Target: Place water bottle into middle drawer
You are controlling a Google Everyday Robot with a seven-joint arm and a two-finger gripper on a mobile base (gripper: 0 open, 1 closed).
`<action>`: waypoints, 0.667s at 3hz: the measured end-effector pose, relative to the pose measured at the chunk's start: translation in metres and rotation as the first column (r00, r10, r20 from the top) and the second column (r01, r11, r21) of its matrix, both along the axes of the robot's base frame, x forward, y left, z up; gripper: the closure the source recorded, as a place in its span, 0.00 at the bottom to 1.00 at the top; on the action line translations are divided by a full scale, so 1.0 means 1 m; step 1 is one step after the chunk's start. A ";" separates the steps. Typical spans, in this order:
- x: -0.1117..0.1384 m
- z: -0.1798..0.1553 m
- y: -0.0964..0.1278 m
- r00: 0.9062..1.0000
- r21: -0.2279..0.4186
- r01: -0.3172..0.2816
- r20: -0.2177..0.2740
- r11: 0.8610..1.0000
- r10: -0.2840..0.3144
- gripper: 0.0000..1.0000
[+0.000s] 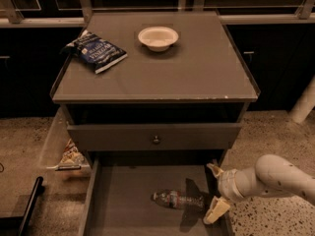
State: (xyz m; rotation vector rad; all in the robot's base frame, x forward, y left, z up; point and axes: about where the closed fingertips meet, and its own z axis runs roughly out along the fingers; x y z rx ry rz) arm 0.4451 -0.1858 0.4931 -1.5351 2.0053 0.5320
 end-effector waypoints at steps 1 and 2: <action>-0.008 0.039 -0.020 0.999 -0.035 0.010 0.043 0.999 -0.008 0.00; -0.022 0.086 -0.033 0.992 -0.089 0.030 0.123 0.996 -0.019 0.00</action>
Offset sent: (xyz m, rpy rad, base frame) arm -0.0386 -0.0523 0.1533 -0.1712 -0.2342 -0.0483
